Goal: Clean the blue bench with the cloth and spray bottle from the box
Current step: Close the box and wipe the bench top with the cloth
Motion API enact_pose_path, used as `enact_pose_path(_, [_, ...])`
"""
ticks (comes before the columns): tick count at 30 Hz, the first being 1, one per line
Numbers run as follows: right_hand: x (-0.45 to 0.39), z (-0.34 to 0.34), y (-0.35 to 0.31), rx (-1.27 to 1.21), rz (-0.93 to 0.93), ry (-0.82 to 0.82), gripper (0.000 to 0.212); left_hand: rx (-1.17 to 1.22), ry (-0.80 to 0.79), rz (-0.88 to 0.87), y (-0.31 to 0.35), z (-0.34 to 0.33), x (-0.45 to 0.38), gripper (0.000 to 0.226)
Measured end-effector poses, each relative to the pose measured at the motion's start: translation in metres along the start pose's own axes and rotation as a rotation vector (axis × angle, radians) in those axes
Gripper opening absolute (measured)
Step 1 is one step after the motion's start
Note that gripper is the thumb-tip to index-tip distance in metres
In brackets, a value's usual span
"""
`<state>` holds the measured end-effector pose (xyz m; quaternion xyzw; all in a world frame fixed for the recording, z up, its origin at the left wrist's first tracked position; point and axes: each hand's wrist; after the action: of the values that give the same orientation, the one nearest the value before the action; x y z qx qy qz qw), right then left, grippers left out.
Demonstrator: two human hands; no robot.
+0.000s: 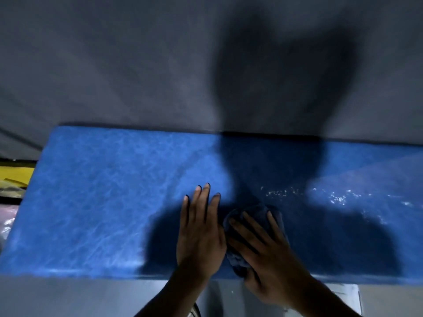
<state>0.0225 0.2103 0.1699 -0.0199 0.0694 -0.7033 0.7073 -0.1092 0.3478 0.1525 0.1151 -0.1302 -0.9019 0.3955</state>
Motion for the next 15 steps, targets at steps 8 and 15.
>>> enact_pose_path(8, [-0.073, -0.005, 0.072, 0.07, -0.051, 0.015, 0.07, -0.004, 0.055, -0.01, -0.001, -0.006, 0.001, 0.049])
enact_pose_path(15, [-0.138, -0.006, 0.106, 0.049, -0.483, 0.16, 0.065, 0.005, 0.083, 0.005, 0.002, -0.006, -0.002, 0.048])
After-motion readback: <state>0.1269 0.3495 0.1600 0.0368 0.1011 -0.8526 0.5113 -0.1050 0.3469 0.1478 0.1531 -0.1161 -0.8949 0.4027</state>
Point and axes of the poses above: each hand's wrist, its own x-axis away from the middle knuckle, its own z-axis out of the back of the hand, y = z × x, and after that the axes turned 6 degrees about y, right-handed
